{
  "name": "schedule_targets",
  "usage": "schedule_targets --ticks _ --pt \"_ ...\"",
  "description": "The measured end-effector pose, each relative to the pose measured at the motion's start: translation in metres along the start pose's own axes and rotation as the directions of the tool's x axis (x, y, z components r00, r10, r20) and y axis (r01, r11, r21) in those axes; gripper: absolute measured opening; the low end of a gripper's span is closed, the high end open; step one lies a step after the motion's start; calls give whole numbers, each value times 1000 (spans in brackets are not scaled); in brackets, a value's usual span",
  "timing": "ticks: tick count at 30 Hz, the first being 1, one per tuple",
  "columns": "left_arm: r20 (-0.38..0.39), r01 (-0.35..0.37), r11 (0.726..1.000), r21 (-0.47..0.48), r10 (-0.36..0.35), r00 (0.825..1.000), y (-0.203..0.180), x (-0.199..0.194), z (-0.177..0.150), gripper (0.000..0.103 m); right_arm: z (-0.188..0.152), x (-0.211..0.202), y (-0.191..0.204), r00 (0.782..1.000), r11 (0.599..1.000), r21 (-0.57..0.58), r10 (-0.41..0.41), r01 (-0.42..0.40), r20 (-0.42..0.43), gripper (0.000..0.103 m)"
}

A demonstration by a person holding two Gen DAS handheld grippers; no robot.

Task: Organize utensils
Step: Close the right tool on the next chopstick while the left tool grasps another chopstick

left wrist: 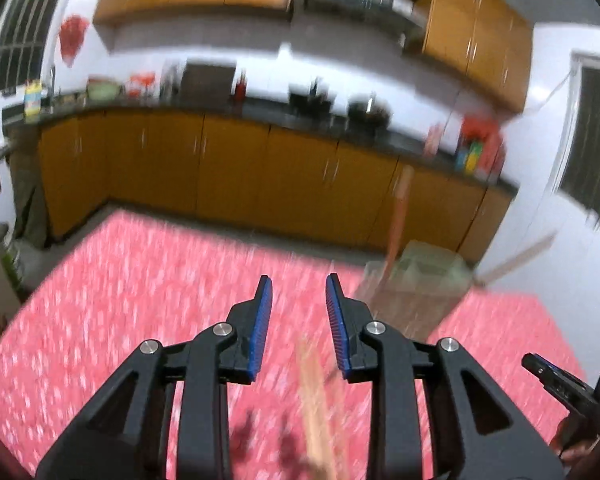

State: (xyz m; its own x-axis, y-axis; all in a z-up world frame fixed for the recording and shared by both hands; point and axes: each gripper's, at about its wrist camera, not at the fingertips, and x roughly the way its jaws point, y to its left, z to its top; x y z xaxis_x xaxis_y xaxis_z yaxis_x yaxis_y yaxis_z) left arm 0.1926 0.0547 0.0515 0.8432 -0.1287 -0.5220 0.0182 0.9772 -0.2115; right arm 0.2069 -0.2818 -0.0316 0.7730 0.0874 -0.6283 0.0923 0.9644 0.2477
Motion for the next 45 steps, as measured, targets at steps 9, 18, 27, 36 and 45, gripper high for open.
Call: schedule_targets --ticks 9,18,27,36,45 --pt "-249 35 999 -4 -35 968 11 33 -86 29 -67 42 28 979 997 -63 22 -35 -201 18" --pt "-344 100 995 -27 -103 933 3 41 -121 23 -68 50 8 980 995 -70 -86 74 -178 8" --pt "-376 111 994 21 -95 922 -6 45 -135 15 -71 46 6 981 993 -78 -98 86 -166 8" --pt "-380 57 993 101 -14 925 -12 49 -134 10 -73 45 11 981 991 -98 -103 88 -166 10" --pt "-368 -5 995 98 40 929 -5 73 -120 7 -72 48 13 982 987 -131 -113 93 -151 8"
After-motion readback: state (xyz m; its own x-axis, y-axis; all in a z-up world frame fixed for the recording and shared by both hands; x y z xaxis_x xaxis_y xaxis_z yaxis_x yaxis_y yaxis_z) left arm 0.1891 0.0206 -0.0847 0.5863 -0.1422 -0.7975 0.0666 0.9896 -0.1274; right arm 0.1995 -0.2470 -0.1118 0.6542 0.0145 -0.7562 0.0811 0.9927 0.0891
